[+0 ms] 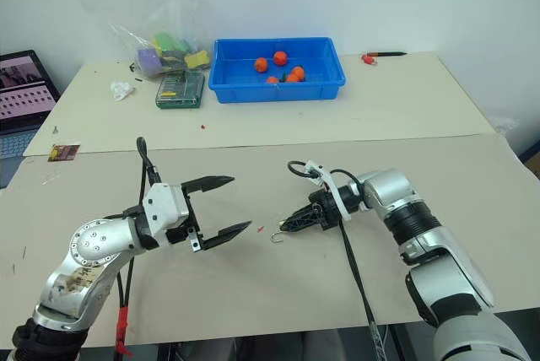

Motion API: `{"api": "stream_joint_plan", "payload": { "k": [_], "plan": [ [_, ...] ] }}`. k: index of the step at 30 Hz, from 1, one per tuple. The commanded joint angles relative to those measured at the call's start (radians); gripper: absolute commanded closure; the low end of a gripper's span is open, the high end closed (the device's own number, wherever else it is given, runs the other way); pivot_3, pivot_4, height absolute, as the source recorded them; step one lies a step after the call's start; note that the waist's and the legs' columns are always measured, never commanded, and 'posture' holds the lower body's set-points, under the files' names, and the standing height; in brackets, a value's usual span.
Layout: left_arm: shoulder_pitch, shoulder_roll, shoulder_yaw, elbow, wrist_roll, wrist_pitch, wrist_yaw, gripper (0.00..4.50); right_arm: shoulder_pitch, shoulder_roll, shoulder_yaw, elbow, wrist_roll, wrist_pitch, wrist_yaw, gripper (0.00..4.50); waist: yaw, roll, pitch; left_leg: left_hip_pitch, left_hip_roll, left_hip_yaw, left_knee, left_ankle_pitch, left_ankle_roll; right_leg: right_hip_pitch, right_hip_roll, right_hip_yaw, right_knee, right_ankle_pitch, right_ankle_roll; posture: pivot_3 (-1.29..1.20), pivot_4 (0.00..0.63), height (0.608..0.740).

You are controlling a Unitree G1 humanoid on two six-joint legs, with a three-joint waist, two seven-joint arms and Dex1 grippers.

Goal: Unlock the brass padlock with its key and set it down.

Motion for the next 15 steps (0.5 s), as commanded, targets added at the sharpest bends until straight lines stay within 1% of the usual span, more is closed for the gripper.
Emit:
{"api": "stream_joint_plan", "payload": {
  "k": [1,3,4,7,9,12,15],
  "plan": [
    [-0.016,-0.02,0.005,-0.031,-0.048,0.037,0.021,0.0,-0.026,-0.053,-0.029,0.042,-0.05,-0.069,0.049,0.92,0.0,0.0,0.0,0.0,0.0,0.0,0.0,0.0,0.0,0.0,0.0,0.0,0.0,0.0,0.0,0.0,0.15,0.74],
    [-0.039,-0.036,0.013,-0.017,-0.077,0.071,0.034,0.0,-0.029,-0.109,-0.044,0.063,-0.08,-0.116,0.078,0.18,0.004,0.0,0.0,0.0,0.0,0.0,0.0,0.0,0.0,0.0,0.0,0.0,0.0,0.0,0.0,0.0,0.15,0.74],
    [-0.049,-0.043,0.016,-0.01,-0.085,0.087,0.042,0.0,-0.028,-0.133,-0.051,0.072,-0.093,-0.144,0.088,0.05,0.008,0.0,0.0,0.0,0.0,0.0,0.001,0.0,0.0,0.001,0.0,0.0,0.0,0.0,0.0,0.0,0.15,0.74],
    [-0.079,-0.048,0.017,0.009,-0.099,0.127,0.053,0.0,-0.025,-0.19,-0.082,0.092,-0.121,-0.218,0.099,0.05,0.01,0.0,0.0,0.0,-0.001,0.0,0.002,0.0,0.0,0.001,-0.001,0.0,0.0,0.0,0.0,0.0,0.15,0.74],
    [-0.108,-0.038,0.003,0.032,-0.085,0.163,0.058,0.0,-0.014,-0.239,-0.121,0.043,-0.124,-0.252,0.111,0.05,0.006,0.0,0.0,0.0,-0.001,0.001,0.001,0.0,0.0,0.001,-0.001,0.0,0.0,0.0,0.0,0.0,0.15,0.74],
    [-0.132,-0.007,-0.013,0.037,-0.097,0.199,0.016,0.0,0.038,-0.306,-0.204,-0.103,-0.095,-0.33,0.133,0.05,-0.002,0.0,0.0,0.0,-0.001,0.002,0.0,0.0,0.0,0.0,0.0,0.0,0.0,0.0,0.0,0.0,0.15,0.74],
    [-0.158,0.036,-0.006,0.06,-0.096,0.245,-0.01,0.0,0.148,-0.362,-0.296,-0.31,-0.074,-0.435,0.124,0.05,-0.007,0.0,0.0,0.0,0.0,0.001,0.0,0.0,0.0,0.0,0.0,0.0,0.0,0.0,0.0,0.0,0.15,0.74]
  ]
}}
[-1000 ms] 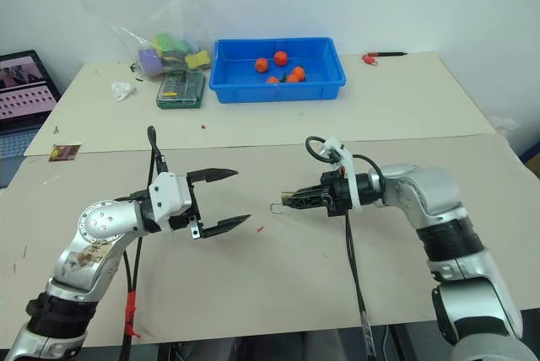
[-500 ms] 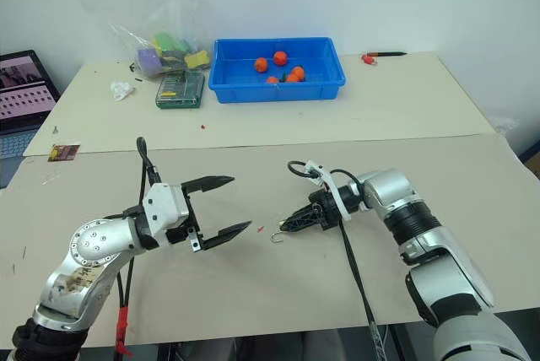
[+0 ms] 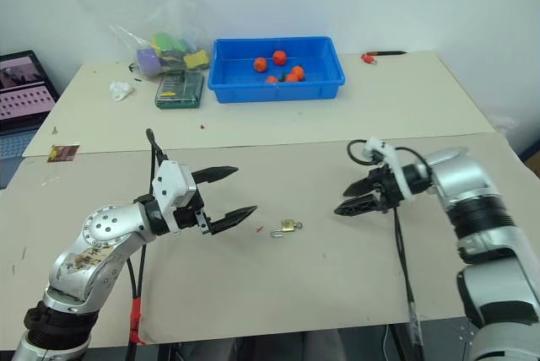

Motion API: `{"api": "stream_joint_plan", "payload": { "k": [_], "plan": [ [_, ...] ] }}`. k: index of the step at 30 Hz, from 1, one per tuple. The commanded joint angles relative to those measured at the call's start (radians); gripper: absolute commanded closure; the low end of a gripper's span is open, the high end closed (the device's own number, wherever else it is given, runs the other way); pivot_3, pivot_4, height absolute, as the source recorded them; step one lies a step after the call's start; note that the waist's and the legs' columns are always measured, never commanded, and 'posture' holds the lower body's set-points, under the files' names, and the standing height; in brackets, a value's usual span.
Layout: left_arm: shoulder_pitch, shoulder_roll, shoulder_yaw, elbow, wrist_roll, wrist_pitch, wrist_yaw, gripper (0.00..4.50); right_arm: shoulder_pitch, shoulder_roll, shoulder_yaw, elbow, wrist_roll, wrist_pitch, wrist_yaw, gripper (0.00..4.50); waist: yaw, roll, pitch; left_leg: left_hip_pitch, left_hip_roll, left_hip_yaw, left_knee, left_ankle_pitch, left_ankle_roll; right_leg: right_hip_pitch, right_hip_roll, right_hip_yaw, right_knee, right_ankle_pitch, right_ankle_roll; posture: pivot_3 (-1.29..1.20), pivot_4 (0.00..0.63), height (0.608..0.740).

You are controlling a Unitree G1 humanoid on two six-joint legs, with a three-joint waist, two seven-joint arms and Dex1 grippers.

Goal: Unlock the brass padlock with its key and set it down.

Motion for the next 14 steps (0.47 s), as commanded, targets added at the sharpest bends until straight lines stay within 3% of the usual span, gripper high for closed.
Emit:
{"api": "stream_joint_plan", "payload": {
  "k": [1,8,14],
  "plan": [
    [-0.039,0.051,0.018,0.021,-0.023,0.045,-0.042,0.0,0.11,-0.05,-0.13,-0.272,0.056,-0.103,-0.01,0.05,0.003,0.0,0.0,0.0,0.0,0.0,0.0,0.0,0.0,0.0,0.0,0.0,0.0,0.0,0.0,0.0,0.15,0.74],
    [-0.091,0.103,0.065,0.109,-0.012,0.038,-0.067,0.0,0.294,-0.015,-0.315,-0.588,0.203,0.059,-0.197,0.05,0.012,0.0,0.0,0.001,0.001,0.0,0.001,0.0,0.0,0.0,0.001,0.0,0.001,0.0,0.0,0.0,0.15,0.74],
    [-0.139,0.111,0.099,0.129,-0.035,0.068,-0.073,0.0,0.34,-0.009,-0.373,-0.642,0.247,0.09,-0.276,0.05,0.014,0.0,0.0,0.0,0.001,0.0,0.001,0.0,0.0,0.001,0.0,0.0,0.0,0.0,0.0,0.0,0.15,0.74]
  ]
}}
